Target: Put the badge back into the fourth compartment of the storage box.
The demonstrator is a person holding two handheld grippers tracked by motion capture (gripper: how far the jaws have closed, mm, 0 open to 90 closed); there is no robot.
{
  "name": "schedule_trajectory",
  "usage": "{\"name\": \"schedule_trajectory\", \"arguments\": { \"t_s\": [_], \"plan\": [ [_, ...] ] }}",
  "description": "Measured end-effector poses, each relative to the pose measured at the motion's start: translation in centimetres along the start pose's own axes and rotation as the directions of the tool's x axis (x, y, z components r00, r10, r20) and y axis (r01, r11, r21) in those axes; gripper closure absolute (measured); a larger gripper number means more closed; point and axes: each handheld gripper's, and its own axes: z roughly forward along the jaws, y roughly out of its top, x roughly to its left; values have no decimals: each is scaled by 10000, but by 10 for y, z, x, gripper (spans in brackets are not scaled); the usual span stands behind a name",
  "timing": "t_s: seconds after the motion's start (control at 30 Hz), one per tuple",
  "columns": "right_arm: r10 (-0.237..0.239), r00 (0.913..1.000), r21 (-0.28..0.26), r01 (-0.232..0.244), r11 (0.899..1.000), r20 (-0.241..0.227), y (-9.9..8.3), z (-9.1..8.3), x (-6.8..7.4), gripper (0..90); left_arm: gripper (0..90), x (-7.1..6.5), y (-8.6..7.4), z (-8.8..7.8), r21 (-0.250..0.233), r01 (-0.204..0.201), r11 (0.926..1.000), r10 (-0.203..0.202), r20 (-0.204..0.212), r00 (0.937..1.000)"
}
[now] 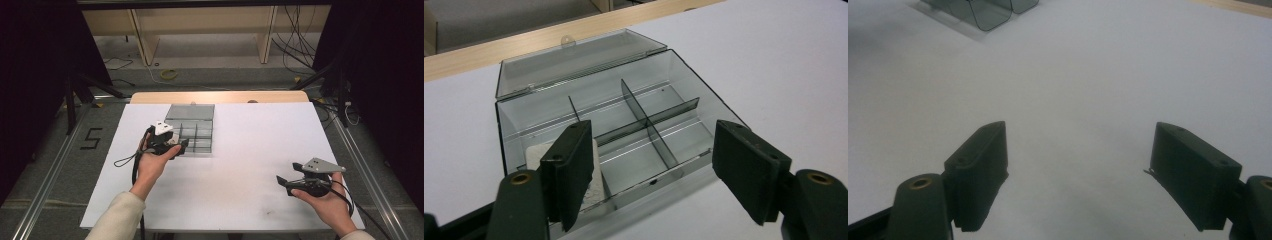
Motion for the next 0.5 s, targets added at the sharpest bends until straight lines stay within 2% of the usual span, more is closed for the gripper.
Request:
{"name": "schedule_trajectory", "arguments": {
  "t_s": [0.3, 0.5],
  "plan": [
    [12, 10000, -14, -12, 10000, -10, 0, 0, 0, 237, 306, -5, -1, -8, -188, -77, 9998, 82, 254, 9996],
    [3, 10000, -36, -3, 10000, -24, 1, 0, 0, 237, 292, -13, -6, -14, -268, -278, 9993, 291, 502, 9983]
  ]
}}
